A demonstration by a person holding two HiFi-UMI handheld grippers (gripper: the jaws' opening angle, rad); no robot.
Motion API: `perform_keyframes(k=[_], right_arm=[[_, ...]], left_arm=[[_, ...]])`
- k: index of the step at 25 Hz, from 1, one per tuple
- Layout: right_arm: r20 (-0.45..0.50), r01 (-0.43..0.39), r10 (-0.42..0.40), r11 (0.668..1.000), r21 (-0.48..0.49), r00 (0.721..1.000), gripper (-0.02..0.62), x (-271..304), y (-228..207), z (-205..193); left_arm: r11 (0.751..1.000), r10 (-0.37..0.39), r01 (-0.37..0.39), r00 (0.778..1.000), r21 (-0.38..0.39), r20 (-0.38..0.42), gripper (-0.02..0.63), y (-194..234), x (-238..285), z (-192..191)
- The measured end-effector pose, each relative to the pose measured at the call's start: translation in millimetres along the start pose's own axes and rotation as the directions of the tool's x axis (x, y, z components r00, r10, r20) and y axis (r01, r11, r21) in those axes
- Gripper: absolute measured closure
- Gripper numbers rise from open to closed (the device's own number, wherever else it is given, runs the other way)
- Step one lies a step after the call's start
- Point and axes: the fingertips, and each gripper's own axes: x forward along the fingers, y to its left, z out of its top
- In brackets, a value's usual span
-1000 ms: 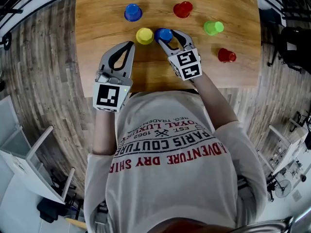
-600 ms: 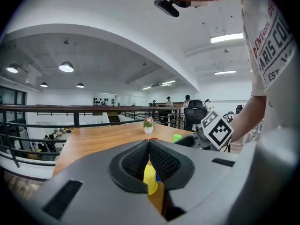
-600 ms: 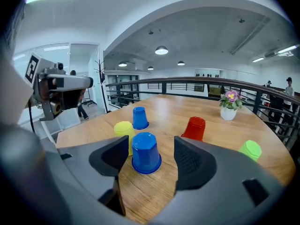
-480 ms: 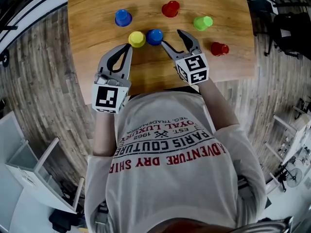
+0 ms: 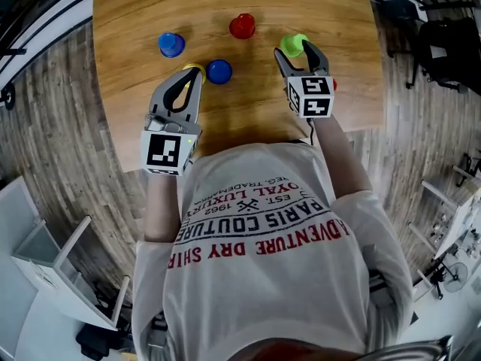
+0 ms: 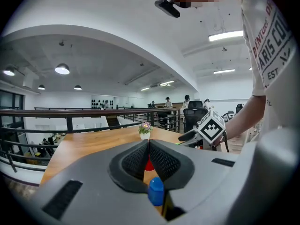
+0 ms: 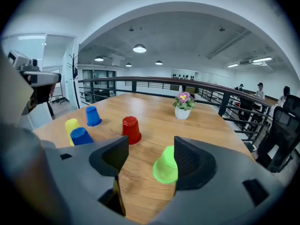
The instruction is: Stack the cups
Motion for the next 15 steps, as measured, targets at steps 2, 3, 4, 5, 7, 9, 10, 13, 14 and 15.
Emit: perform_keyframes(k=[2,3,4,5,7,9,10,13,14,15], right_arm=[[-0.041,0.017,-0.016,1.000,0.011,0.999,0.300,6,-18,-11],[-0.059,0.022,-0.020,1.000,0.023,0.998,0.300,9,-26,-16],[-0.075,0.024,-0.021,0.999,0.036,0.997,0.300,12,-32,-21],[-0.088,0.023,-0.018,0.999,0.049,0.996,0.299,15,-37,-25],[-0.106,0.010,-0.003,0.997,0.074,0.994,0.299,20,-42,-32],[-0.118,-0.007,0.017,0.996,0.085,0.993,0.301,25,-43,-36],[-0.126,-0.014,0.024,0.996,0.083,0.992,0.301,27,-43,-37],[-0.146,-0.025,0.032,0.998,0.051,0.989,0.301,33,-44,-39],[-0.150,-0.029,0.034,0.999,0.041,0.988,0.302,34,-45,-39],[-0.154,-0.031,0.036,0.999,0.035,0.987,0.303,36,-45,-39]], left_arm=[[1.000,0.008,-0.008,1.000,-0.004,0.000,0.589,-3,10,3],[1.000,0.010,-0.010,1.000,-0.004,-0.002,0.589,-5,14,4],[1.000,0.011,-0.011,1.000,-0.003,-0.005,0.589,-8,19,4],[1.000,0.011,-0.011,1.000,-0.001,-0.008,0.589,-11,23,5],[1.000,0.012,-0.012,1.000,0.003,-0.013,0.589,-17,29,7],[1.000,0.013,-0.013,1.000,0.003,-0.017,0.589,-22,34,8],[1.000,0.013,-0.013,1.000,0.002,-0.020,0.589,-24,36,8],[1.000,0.017,-0.017,1.000,0.012,-0.025,0.589,-26,42,6],[1.000,0.019,-0.018,1.000,0.017,-0.025,0.589,-26,43,6],[1.000,0.021,-0.020,0.999,0.019,-0.025,0.589,-27,44,6]])
